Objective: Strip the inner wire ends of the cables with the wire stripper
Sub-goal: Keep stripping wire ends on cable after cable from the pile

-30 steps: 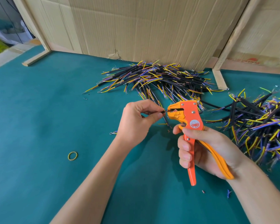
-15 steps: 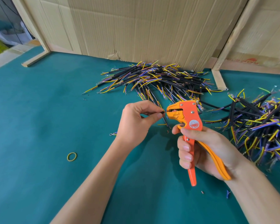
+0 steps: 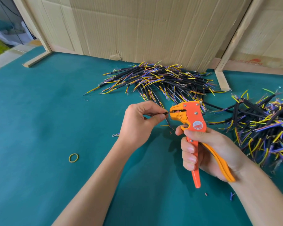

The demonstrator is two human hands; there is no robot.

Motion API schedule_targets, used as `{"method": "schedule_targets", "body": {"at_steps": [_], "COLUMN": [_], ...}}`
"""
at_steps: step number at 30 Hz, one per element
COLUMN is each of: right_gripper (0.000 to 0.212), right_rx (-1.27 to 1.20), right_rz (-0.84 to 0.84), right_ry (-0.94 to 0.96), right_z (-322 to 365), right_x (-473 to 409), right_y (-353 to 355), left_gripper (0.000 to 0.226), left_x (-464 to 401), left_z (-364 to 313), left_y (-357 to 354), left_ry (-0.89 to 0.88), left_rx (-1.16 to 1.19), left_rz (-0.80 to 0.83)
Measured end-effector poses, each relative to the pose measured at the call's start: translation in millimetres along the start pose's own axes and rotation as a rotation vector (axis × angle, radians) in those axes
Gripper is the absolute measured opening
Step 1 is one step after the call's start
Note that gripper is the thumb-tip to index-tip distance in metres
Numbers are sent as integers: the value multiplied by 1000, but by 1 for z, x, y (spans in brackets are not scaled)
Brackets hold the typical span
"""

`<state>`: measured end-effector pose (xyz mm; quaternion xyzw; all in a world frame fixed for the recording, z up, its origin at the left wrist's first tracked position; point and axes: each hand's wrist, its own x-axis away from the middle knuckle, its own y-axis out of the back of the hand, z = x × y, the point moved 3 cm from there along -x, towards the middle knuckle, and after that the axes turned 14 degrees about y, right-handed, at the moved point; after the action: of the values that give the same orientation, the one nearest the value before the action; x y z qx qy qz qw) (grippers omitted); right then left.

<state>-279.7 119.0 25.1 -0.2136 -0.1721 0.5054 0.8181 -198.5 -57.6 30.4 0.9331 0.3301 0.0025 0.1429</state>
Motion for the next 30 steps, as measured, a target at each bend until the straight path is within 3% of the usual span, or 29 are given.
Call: {"method": "schedule_targets", "body": {"at_steps": [6,10,15,20,25,30], "right_gripper": [22,28,18,49,54,49], "right_rx": [18,36,16,-88,-210,-159], "right_rz": [-39,-97,-85,-24,-179,-212], "right_ry": [22,74,71,86,133,96], "right_z": [3,3,1,3,1,0], "right_x": [2,0,3,4,1,3], "right_y": [-5,-9,-9,-2,8,2], "left_gripper": [12,13,15,20,22,28], "left_x": [1,1,3,4,5,14], "left_z": [-1,1,-2,-2,-5,-11], "left_y": [-1,-2,-3,-3,2,1], "left_ry": [-4,11,13,35,20,39], "left_rx": [41,10,-7,-65,-163,-209], "left_rz": [10,-5,-2,-106,-219,-178]}}
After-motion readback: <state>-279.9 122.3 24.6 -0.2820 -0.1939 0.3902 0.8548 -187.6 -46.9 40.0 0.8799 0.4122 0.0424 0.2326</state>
